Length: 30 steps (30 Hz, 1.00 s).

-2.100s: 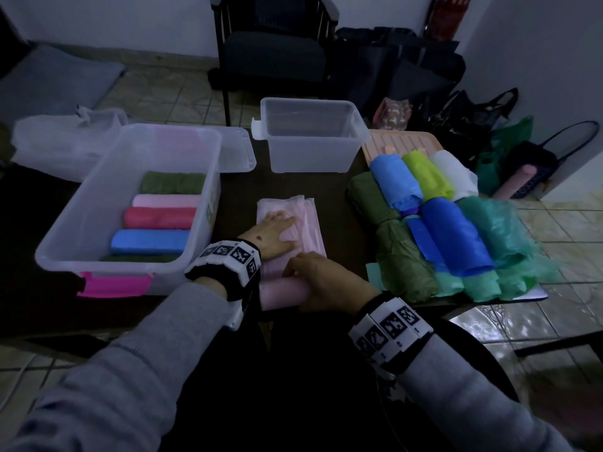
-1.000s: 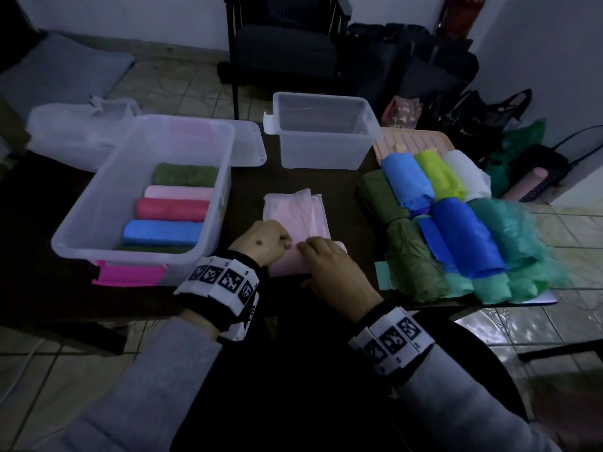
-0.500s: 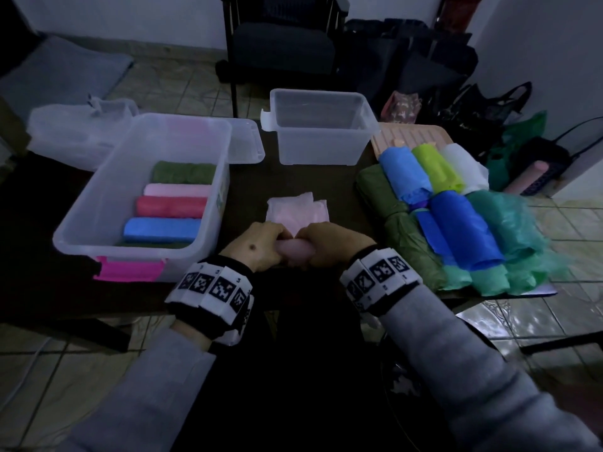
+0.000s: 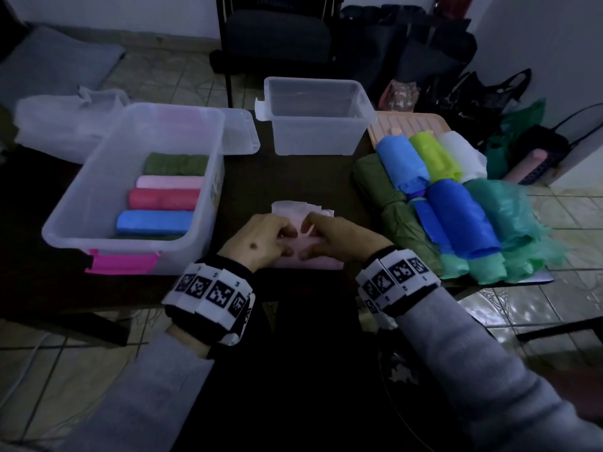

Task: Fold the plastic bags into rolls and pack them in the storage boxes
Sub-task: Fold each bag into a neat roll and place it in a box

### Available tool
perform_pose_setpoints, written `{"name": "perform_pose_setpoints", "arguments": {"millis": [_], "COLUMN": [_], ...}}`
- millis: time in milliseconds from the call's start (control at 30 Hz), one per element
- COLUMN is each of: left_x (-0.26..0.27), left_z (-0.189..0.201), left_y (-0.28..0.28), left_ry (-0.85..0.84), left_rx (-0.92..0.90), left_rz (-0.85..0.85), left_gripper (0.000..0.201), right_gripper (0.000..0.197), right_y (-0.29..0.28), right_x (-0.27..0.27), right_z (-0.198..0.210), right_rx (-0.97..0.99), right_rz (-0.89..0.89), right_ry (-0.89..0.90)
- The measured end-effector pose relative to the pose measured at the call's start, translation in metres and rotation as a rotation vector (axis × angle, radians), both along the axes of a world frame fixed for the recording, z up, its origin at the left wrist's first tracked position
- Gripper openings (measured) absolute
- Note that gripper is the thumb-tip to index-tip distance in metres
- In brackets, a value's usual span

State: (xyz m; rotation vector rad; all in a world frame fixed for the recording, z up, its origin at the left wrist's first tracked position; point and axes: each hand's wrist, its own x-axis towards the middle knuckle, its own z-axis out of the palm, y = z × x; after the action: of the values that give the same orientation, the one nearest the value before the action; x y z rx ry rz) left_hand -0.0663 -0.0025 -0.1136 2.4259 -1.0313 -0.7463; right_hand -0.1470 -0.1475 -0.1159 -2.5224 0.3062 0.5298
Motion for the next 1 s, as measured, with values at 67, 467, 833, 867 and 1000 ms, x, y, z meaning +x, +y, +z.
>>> {"name": "perform_pose_setpoints", "arguments": {"millis": [67,467,833,867,1000], "left_x": [0.001,0.015,0.014,0.015,0.016], "left_z": [0.000,-0.004,-0.005,-0.003,0.003], "left_y": [0.001,-0.001,-0.003,-0.002,0.004], "left_ry": [0.026,0.078,-0.054,-0.027,0.067], "left_rx": [0.011,0.032,-0.059,-0.052,-0.013], "left_rz": [-0.018,-0.036,-0.008,-0.009,-0.066], "left_gripper": [0.043,0.045,0.024,0.026,0.038], "right_gripper": [0.046,0.063,0.044,0.042,0.040], "right_y": [0.002,0.039,0.011,0.010,0.007], "right_x": [0.004,-0.029,0.006,0.006,0.001], "right_z": [0.001,-0.016,-0.003,0.000,0.007], "right_rx": [-0.078,-0.312,-0.172,-0.151,-0.063], "right_rz": [0.020,0.056,0.024,0.033,0.069], "right_ry": [0.038,-0.292,-0.068,-0.039,0.065]}}
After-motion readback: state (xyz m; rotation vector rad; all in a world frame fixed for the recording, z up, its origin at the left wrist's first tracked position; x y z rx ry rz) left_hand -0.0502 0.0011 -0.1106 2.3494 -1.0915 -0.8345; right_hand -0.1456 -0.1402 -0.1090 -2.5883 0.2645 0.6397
